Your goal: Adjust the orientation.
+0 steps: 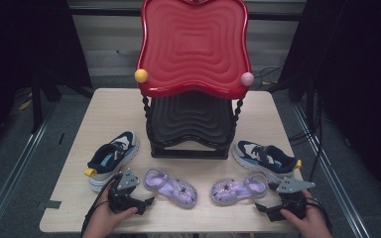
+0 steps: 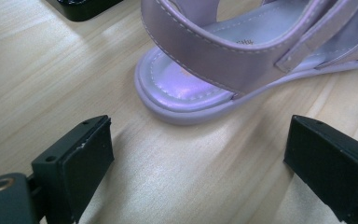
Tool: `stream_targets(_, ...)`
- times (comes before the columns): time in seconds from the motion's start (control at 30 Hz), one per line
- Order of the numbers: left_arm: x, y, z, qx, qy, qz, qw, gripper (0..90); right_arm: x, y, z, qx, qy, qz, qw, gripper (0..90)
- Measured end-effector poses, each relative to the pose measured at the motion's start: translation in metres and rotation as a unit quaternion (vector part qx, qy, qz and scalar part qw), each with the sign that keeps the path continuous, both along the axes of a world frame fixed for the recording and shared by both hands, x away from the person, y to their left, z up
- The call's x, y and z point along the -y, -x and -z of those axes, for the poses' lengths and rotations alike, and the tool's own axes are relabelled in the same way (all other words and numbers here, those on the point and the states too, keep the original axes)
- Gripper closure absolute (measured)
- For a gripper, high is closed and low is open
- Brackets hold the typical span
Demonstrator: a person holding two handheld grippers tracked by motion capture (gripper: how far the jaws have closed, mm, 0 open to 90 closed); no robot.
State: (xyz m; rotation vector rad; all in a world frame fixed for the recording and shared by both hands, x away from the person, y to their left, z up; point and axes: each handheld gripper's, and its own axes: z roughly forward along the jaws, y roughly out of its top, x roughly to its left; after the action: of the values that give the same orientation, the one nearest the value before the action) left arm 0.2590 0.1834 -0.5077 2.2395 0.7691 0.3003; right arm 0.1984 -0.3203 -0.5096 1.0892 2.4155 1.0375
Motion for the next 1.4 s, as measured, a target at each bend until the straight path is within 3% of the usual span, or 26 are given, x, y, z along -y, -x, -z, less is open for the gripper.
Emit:
stream_targets(0.53, -0.008, 0.006, -0.001, 0.004, 0.009, -0.004, 0.9999, 15.4, -0.001, -0.004, 0.0, 0.0, 0.002, -0.006, 1.0, 10.2)
stream_targets(0.67, -0.012, 0.007, -0.004, -0.017, 0.012, -0.007, 0.9997, 16.4, -0.001, -0.004, 0.0, 0.0, 0.002, -0.006, 1.0, 10.1)
stream_targets(0.8, -0.015, 0.007, -0.013, -0.025, 0.027, -0.007, 0.9993, 17.8, -0.001, -0.004, 0.0, 0.0, 0.002, -0.006, 1.0, 10.1)
stream_targets(1.07, -0.01, 0.003, -0.04, -0.012, 0.038, 0.015, 0.9991, 20.2, -0.001, -0.004, 0.0, 0.001, 0.002, -0.006, 1.0, 10.1)
stream_targets(1.17, -0.003, -0.004, -0.051, -0.005, 0.033, 0.032, 0.9989, 20.7, -0.001, -0.004, 0.0, 0.0, 0.002, -0.006, 1.0, 10.1)
stream_targets(1.4, 0.009, -0.018, -0.056, -0.003, 0.025, 0.056, 0.9981, 20.7, -0.001, -0.004, 0.0, 0.0, 0.001, -0.005, 1.0, 10.3)
